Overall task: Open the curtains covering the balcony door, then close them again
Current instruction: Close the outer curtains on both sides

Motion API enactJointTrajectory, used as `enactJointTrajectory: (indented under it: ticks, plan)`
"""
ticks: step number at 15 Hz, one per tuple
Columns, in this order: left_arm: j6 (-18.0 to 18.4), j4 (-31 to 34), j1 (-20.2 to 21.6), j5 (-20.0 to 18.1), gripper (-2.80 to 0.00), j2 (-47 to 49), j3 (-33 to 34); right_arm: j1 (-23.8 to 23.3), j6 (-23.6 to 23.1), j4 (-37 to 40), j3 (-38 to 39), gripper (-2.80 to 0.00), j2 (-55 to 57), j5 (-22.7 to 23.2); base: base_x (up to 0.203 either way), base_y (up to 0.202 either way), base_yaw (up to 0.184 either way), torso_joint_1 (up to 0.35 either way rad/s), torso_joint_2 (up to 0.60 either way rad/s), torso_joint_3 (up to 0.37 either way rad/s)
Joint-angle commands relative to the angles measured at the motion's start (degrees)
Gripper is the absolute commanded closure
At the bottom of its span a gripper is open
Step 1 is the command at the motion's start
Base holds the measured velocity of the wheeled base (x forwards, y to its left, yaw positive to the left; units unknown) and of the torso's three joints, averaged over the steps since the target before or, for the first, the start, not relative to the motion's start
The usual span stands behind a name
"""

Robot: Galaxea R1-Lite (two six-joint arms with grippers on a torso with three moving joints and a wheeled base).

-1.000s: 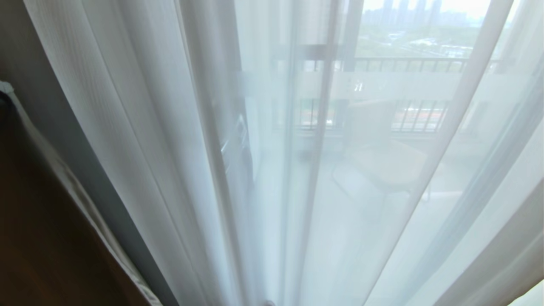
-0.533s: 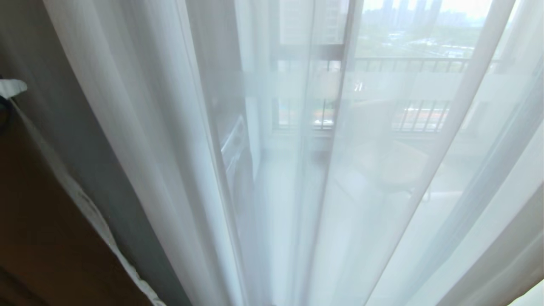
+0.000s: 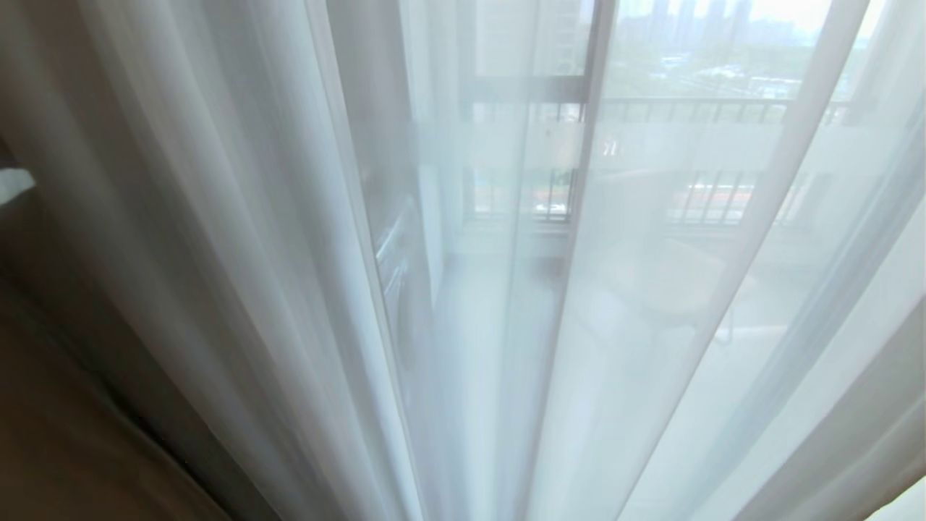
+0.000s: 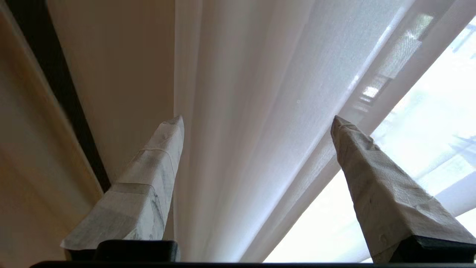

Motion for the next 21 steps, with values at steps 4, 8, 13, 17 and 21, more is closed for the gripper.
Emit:
enactJointTrajectory:
  ticks: [4, 8, 13, 17, 21]
  plan:
    - [2.14, -0.02, 0.1, -1.81, -2.8, -9.75, 8.49, 0.01, -0.05, 0.0, 0.0, 0.0, -0.02, 0.04, 0.0, 0.0, 0.0, 0.0, 0.0, 0.0]
    - [6.33, -0.28, -0.77, -6.43, -2.8, -20.31, 22.44, 0.01, -0.05, 0.0, 0.0, 0.0, -0.02, 0.04, 0.0, 0.0, 0.0, 0.0, 0.0, 0.0]
    - [9.88, -1.02, -10.82, -7.24, -2.8, -36.41, 43.95, 0.01, -0.05, 0.0, 0.0, 0.0, -0.02, 0.04, 0.0, 0.0, 0.0, 0.0, 0.0, 0.0]
    - [12.08, -1.12, -9.23, -4.32, -2.8, -48.33, 50.67, 0.01, -0.05, 0.0, 0.0, 0.0, -0.02, 0.04, 0.0, 0.0, 0.0, 0.0, 0.0, 0.0]
    - [12.16, 2.36, -8.72, -2.42, -2.8, -57.11, 50.75, 0.01, -0.05, 0.0, 0.0, 0.0, -0.02, 0.04, 0.0, 0.0, 0.0, 0.0, 0.0, 0.0]
